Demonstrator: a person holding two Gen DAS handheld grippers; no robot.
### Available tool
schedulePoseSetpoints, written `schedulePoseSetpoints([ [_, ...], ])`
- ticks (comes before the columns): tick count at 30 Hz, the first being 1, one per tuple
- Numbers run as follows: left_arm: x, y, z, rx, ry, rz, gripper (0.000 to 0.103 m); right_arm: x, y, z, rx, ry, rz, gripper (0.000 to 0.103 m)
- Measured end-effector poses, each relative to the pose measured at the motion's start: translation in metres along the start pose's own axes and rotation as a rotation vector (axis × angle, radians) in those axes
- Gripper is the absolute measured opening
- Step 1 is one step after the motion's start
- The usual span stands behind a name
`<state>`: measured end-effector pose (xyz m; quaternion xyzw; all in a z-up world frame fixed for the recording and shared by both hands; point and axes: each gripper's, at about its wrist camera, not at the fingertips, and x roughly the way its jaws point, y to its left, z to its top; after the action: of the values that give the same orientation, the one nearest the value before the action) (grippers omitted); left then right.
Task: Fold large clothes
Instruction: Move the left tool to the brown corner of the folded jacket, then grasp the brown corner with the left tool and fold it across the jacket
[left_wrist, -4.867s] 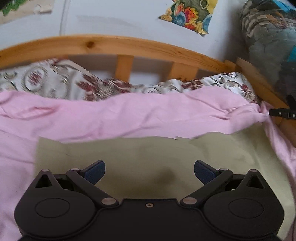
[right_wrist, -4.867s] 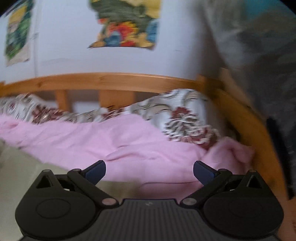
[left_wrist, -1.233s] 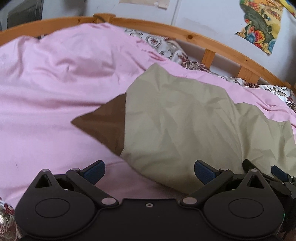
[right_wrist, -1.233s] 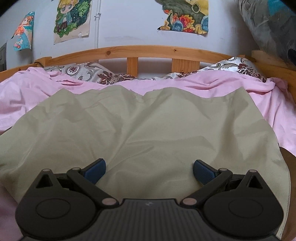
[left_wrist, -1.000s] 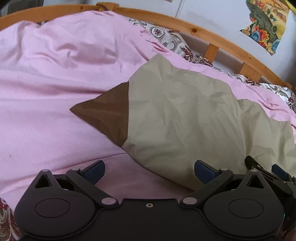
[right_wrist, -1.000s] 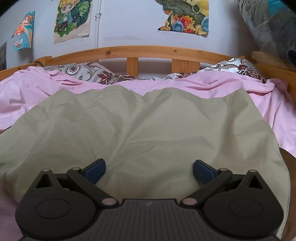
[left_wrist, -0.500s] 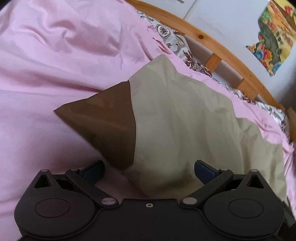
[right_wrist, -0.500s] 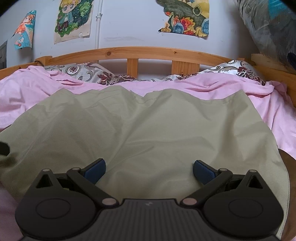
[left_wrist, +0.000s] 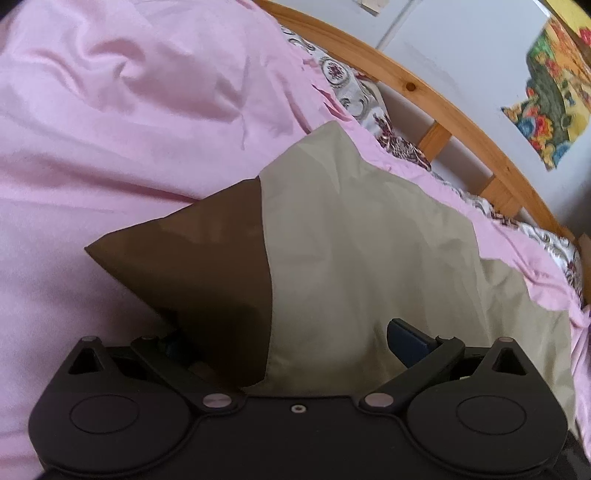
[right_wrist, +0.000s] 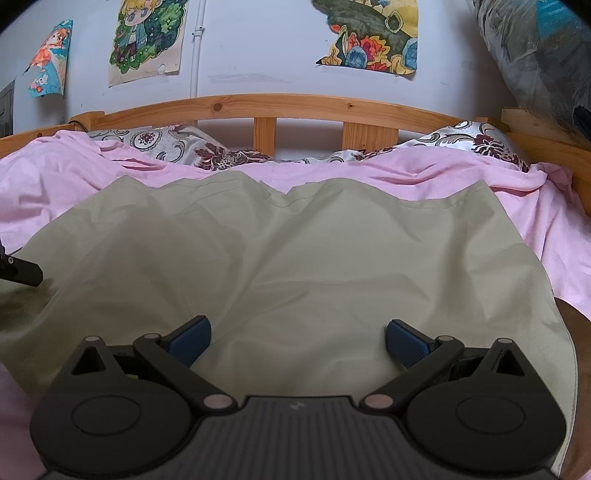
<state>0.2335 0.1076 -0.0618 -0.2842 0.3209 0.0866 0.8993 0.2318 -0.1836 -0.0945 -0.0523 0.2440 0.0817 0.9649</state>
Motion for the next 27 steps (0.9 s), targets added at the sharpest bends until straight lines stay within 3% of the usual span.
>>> schedulePoseSetpoints([
  [2, -0.001, 0.007, 0.002, -0.052, -0.009, -0.013, 0.1, 0.0, 0.001, 0.0, -0.002, -0.001, -0.002, 0.103],
  [6, -0.002, 0.016, 0.005, -0.126, -0.027, 0.019, 0.081, 0.0, 0.001, 0.0, -0.002, -0.002, -0.003, 0.103],
  [13, -0.01, 0.0, 0.009, -0.083, -0.023, 0.06, 0.052, -0.001, 0.003, 0.0, -0.013, -0.008, -0.012, 0.103],
  [19, -0.037, -0.032, 0.01, 0.073, -0.11, 0.074, 0.029, -0.013, 0.014, -0.002, -0.08, -0.082, -0.06, 0.103],
  [22, -0.053, -0.052, 0.008, 0.17, -0.165, 0.051, 0.024, -0.016, 0.028, -0.004, -0.162, -0.109, -0.112, 0.103],
  [27, -0.071, -0.096, 0.014, 0.349, -0.207, -0.096, 0.019, -0.016, 0.027, -0.001, -0.167, -0.098, -0.083, 0.103],
])
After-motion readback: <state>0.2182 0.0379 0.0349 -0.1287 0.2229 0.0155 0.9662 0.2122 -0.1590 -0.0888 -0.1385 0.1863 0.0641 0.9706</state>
